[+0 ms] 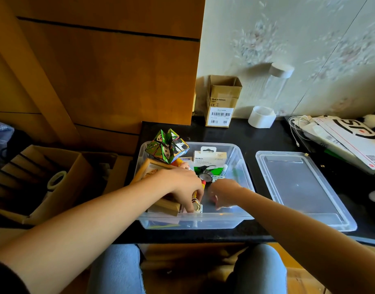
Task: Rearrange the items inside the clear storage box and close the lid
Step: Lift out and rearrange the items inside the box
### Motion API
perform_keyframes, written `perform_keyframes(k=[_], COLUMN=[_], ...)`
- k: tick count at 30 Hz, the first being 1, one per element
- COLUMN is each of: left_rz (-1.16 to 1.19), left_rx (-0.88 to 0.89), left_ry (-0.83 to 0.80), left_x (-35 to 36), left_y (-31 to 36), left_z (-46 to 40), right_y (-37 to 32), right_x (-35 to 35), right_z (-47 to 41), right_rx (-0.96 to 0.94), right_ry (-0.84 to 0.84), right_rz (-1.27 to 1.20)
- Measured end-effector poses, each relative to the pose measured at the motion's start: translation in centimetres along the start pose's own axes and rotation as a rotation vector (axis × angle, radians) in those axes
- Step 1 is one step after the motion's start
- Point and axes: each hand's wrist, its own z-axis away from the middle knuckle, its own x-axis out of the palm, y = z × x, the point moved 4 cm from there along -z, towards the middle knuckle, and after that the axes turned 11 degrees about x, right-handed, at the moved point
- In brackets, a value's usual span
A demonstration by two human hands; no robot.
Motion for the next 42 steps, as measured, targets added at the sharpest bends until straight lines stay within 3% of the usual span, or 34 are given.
perform_keyframes(k=[3,10,17,21,27,30,35,42], left_rz=[0.025,0.052,0.075,0.132,0.157,0.168,0.159,0.136], left_rx=[0.001,0.009,0.027,0.019,0.033,0.044,0.061,0.079], left_ry=[0.019,0.036,0.066,-0.013,-0.060,-0.041,-0.008,-0.018], left_x=[0.1,0.3,0.6,0.7,0.3,0.3,0.1,0.1], left_y=[-0.1,-0.6,-1.0,-1.3,-1.6,-2.0,-2.6,-3.1], left_z=[0.1,-0.1,-0.3,-0.7,-1.2,-1.3,-1.6,-2.2], right_y=[-1.3,-2.2,-0.3,0.6,0.9,0.4,-2.5,-3.5], right_x=[-0.4,0.1,1.2,1.1,1.1,1.1,0.6,1.3], right_z=[0.4,0.6,0.7,0.6,0.0,0.0,-0.3,-0.6], right_rx=[-0.134,-0.191,-0.069,0.076,0.101,0.017,-0.278,-0.367], right_ry=[0.040,-0.046,-0.187,-0.117,-0.091,-0.132,-0.205,-0.234], right_rz=[-0.213,-0.113,0.089,0.248,0.195,0.137,-0.279,-0.246])
